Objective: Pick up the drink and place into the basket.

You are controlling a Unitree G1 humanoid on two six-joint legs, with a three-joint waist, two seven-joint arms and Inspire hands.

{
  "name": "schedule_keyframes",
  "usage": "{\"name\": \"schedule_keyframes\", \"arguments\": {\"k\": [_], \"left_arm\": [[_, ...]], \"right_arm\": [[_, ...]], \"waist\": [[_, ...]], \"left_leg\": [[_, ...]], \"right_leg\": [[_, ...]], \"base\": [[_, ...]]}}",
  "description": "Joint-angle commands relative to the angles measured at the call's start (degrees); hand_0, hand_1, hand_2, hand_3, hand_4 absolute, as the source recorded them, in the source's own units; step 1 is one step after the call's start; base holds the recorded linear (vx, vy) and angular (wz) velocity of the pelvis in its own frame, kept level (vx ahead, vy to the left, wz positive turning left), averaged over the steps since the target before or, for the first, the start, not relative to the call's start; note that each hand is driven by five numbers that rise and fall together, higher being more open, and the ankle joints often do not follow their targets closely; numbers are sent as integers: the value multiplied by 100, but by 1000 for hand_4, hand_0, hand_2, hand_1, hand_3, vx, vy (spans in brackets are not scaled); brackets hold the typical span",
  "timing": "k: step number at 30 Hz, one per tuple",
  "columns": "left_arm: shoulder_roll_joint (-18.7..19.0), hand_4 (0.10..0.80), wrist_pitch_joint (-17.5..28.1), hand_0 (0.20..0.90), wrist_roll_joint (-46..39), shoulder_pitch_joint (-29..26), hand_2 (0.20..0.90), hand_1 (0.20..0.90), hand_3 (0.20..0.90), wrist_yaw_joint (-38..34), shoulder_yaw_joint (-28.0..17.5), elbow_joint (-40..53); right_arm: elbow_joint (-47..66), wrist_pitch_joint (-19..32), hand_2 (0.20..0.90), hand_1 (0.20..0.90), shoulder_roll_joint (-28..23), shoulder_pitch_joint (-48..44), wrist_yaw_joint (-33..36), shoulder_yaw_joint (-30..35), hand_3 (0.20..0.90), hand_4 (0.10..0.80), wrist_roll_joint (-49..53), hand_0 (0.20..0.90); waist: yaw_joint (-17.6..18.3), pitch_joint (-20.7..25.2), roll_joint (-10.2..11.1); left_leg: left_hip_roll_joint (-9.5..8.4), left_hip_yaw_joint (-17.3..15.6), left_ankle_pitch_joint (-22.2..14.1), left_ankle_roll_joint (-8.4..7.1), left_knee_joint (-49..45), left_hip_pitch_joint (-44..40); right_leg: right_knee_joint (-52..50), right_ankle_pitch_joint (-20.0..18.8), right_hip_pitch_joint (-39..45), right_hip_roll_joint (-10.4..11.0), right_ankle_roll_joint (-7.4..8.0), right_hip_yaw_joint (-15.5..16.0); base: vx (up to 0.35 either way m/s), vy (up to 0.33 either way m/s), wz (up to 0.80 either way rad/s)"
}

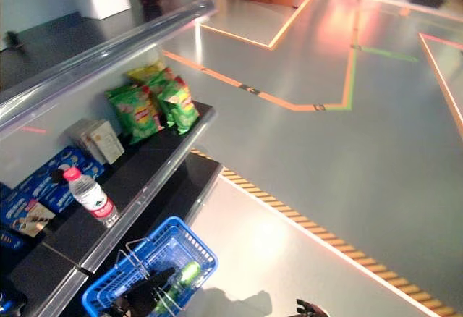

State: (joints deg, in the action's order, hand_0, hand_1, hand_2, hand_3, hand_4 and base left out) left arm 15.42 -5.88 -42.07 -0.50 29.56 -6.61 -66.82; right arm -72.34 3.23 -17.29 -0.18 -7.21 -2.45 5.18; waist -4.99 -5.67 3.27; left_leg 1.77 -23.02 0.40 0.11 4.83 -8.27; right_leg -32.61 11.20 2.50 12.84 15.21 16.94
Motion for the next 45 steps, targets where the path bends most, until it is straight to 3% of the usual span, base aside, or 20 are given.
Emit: {"name": "schedule_keyframes", "arguments": {"k": [1, 2, 3, 5, 7, 11, 14, 17, 22, 24, 25, 26, 28, 29, 31, 32, 40, 45], "left_arm": [[333, 100, 197, 300, -185, 85, 300, 300, 200, 522, 330, 603], [333, 100, 192, 300, -206, 83, 300, 300, 200, 514, 350, 614], [332, 100, 215, 300, -276, 56, 300, 300, 200, 444, 414, 631], [325, 100, 153, 300, -292, -49, 300, 300, 200, 361, 601, 678], [277, 100, 71, 300, -261, -142, 300, 300, 200, 263, 743, 733], [252, 100, 153, 300, -150, -299, 300, 300, 200, 283, 858, 428], [308, 100, 319, 300, -179, -338, 300, 300, 200, 472, 854, 90], [341, 100, 392, 300, 25, -267, 300, 300, 200, 596, 775, -79], [255, 100, 288, 300, 74, -189, 300, 300, 200, 647, 560, -83], [225, 100, 202, 300, 325, -224, 300, 300, 200, 700, 619, 40], [219, 100, 169, 300, 296, -240, 300, 300, 200, 678, 658, 78], [200, 100, 102, 300, 412, -337, 300, 300, 200, 670, 729, 177], [172, 100, 61, 300, 555, -427, 300, 300, 200, 664, 763, 213], [163, 100, 77, 300, 552, -451, 300, 300, 200, 630, 775, 198], [151, 100, 133, 300, 520, -459, 300, 300, 200, 612, 753, 154], [146, 100, 205, 300, 419, -420, 300, 300, 200, 590, 680, 106], [217, 100, 293, 300, 323, -294, 300, 300, 200, 680, 538, -33], [283, 100, 181, 300, 257, -217, 300, 300, 200, 728, 434, 27]], "right_arm": [[18, 235, 900, 900, -55, -220, -69, 174, 900, 800, 269, 900], [25, 242, 900, 900, -55, -215, -65, 180, 900, 800, 271, 900], [48, 242, 900, 900, -43, -192, -62, 195, 900, 800, 234, 900], [44, 259, 900, 900, -28, -122, -22, 212, 900, 800, 314, 900], [47, 285, 900, 900, -42, -71, 18, 221, 900, 800, 430, 900], [28, 308, 900, 900, -94, -133, 53, 296, 900, 800, 709, 900], [-14, 284, 900, 900, -108, -160, -4, 283, 900, 800, 749, 900], [-50, 283, 900, 900, -80, -114, -15, 207, 900, 800, 702, 900], [-38, 170, 900, 900, -57, -87, 25, 60, 900, 800, 392, 900], [37, 145, 900, 900, -61, -43, 146, 66, 900, 800, 559, 900], [61, 149, 900, 900, -72, -33, 146, 78, 900, 800, 543, 900], [91, 135, 900, 900, -95, -7, 255, 155, 900, 800, 756, 900], [84, 134, 900, 900, -105, 36, 340, 232, 900, 800, 884, 900], [46, 169, 900, 900, -112, 68, 335, 267, 900, 800, 876, 900], [-28, 267, 900, 900, -128, 77, 293, 292, 900, 800, 868, 900], [-79, 335, 900, 900, -137, 83, 196, 295, 900, 800, 736, 900], [-119, 436, 900, 900, -103, 24, 73, 204, 900, 800, 536, 900], [-10, 237, 900, 900, -106, -26, 131, 141, 900, 800, 468, 900]], "waist": [[-351, 316, -129], [-351, 315, -136], [-350, 310, -156], [-281, 251, -221], [-185, 169, -247], [141, 67, -288], [240, -30, -276], [270, 15, -145], [181, 208, -61], [217, 218, -74], [232, 216, -77], [307, 201, -116], [419, 201, -163], [471, 196, -186], [496, 160, -203], [482, 173, -228], [360, 255, -247], [237, 251, -177]], "left_leg": [[-535, 131, 202, 240, -20, 654], [-543, 184, 199, 245, -30, 651], [-569, 399, 176, 258, -81, 630], [-540, 891, 133, 228, -276, 614], [-571, 1331, 33, 209, -413, 563], [-655, 2225, -413, 211, -549, 254], [-578, 2586, -760, 173, -931, 148], [-499, 2792, -966, 31, -1306, 221], [-8, 2442, -697, -338, -1321, 285], [286, 1807, -388, -455, -1103, 335], [351, 1656, -321, -484, -1047, 353], [632, 956, -47, -582, -789, 352], [919, 99, 209, -658, -524, 292], [968, -74, 195, -714, -412, 176], [961, -156, 325, -671, -303, 150], [858, -4, 328, -657, -132, 65], [609, 315, 180, -556, 16, -22], [330, 473, 21, -359, -21, 2]], "right_leg": [[388, -2137, 309, -433, -196, 24], [417, -2112, 306, -397, -206, 19], [755, -2012, 266, -303, -273, -84], [1431, -1778, 128, -315, -477, -346], [1888, -1889, -66, -151, -572, -691], [2639, -2574, -961, 220, -498, -1714], [2849, -2470, -1163, 279, -503, -1874], [2840, -2198, -826, 110, -501, -1998], [3077, -1656, -184, -86, -596, -1430], [3259, -1608, 59, -111, -632, -973], [3304, -1600, 116, -105, -639, -837], [3359, -1549, 236, -82, -642, -336], [3345, -1488, 317, -41, -644, 188], [3337, -1403, 406, -43, -602, 326], [3306, -1432, 410, -53, -652, 472], [3327, -1424, 443, -90, -657, 427], [3327, -1417, 486, -39, -586, 312], [2825, -1565, 250, 169, -450, 209]], "base": [[150, -115, 89], [153, -136, 85], [149, -151, 82], [225, -208, 96], [267, -193, 113], [368, -276, 144], [354, -297, 178], [353, -336, 144], [282, -257, 112], [129, -180, 109], [22, -99, 141], [-1, -73, 116], [-1, -8, 137], [-23, 40, 171], [-25, 75, 136], [28, 138, 94], [52, 145, 27], [64, 196, 4]]}}
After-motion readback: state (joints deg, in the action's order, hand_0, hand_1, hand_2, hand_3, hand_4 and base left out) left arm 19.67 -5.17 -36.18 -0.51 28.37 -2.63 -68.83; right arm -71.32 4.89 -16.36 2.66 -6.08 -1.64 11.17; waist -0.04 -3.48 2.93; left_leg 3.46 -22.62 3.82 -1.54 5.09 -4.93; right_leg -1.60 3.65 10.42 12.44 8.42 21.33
